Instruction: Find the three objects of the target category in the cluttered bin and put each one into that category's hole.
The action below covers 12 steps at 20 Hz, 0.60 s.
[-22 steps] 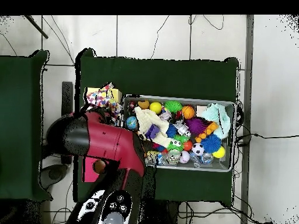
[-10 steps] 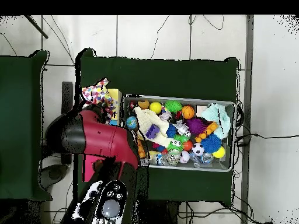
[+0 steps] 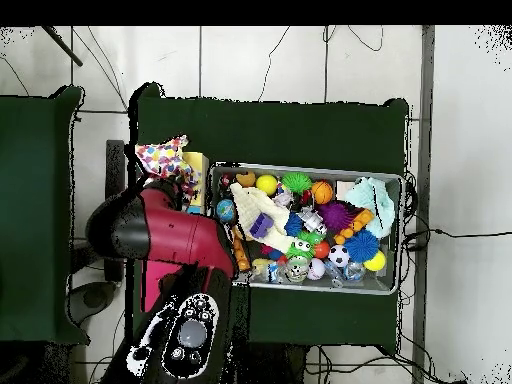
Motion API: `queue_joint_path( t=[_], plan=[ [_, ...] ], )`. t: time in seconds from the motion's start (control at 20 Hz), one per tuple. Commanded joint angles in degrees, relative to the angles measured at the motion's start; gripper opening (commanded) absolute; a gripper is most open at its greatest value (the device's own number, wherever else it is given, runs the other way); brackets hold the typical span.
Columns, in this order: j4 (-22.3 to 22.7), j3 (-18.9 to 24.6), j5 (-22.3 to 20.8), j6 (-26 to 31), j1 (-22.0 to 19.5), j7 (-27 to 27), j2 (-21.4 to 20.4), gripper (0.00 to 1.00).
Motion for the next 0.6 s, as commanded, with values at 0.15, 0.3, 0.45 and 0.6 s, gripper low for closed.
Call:
queue_joint_path(
  t=[0.15, 0.3, 0.45, 0.6],
  plan=[
    [3.6, -1.7, -0.6, 4.5, 2.2, 11.6, 3.1, 0.0],
    [4.7, -3.5, -0.7, 5.3, 2.9, 11.7, 2.1, 0.0],
    [4.6, -4.1, -0.5, 6.0, 3.2, 11.5, 1.8, 0.0],
    [4.4, -4.2, 0.0, 5.8, 3.3, 11.7, 2.2, 0.0]
  ],
)
